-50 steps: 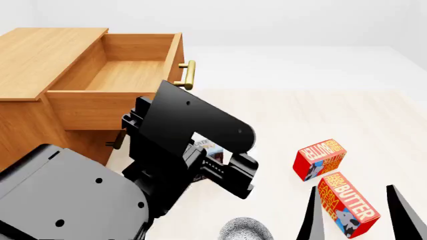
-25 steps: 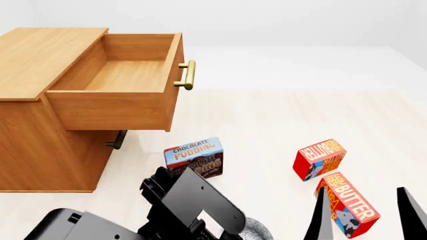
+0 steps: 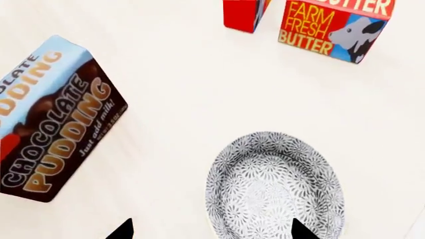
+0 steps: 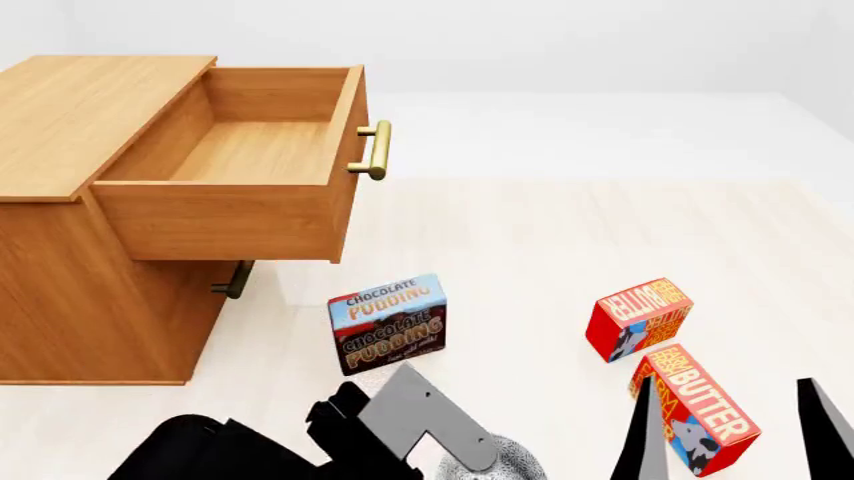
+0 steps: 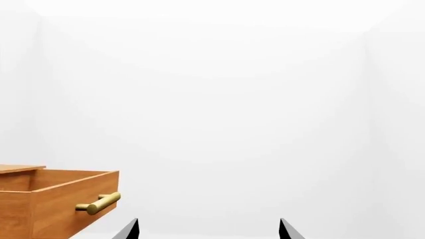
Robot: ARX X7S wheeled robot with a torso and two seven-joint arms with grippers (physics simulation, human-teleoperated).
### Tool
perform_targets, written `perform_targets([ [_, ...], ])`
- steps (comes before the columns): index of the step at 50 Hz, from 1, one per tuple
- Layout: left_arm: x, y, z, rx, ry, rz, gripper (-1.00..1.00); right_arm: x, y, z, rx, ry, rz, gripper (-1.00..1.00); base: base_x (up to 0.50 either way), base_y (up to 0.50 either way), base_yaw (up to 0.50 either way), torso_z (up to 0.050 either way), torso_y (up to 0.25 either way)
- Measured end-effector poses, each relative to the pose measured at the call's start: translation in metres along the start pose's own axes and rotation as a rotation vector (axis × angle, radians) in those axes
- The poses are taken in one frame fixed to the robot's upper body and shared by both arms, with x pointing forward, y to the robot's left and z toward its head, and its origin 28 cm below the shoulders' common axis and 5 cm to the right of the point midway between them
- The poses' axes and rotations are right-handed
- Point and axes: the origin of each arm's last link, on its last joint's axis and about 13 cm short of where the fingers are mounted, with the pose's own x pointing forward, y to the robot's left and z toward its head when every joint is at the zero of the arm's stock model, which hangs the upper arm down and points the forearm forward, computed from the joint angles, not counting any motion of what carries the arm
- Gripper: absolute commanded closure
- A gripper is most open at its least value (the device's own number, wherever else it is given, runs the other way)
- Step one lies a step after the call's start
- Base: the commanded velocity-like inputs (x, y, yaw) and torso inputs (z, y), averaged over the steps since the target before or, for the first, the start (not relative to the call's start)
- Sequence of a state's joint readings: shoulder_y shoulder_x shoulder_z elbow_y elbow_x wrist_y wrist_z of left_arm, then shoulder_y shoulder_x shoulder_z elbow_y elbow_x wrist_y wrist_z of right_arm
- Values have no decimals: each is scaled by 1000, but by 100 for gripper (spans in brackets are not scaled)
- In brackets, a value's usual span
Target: Put the bowl in the top drawer of the cabinet.
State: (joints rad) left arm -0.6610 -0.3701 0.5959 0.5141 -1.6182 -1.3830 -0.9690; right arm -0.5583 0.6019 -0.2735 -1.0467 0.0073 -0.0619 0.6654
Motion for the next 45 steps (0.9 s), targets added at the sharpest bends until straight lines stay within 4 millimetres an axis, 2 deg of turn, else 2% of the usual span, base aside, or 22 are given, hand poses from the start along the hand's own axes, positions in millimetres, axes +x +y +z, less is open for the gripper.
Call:
perform_targets([
  [27, 30, 11, 9, -71, 121, 1, -100, -1, 1, 0, -4, -3, 6, -100, 0, 0, 0, 0, 0],
  [45, 47, 7, 8, -101, 198, -49, -100, -2, 2, 1, -2, -6, 8, -100, 0, 0, 0, 0, 0],
])
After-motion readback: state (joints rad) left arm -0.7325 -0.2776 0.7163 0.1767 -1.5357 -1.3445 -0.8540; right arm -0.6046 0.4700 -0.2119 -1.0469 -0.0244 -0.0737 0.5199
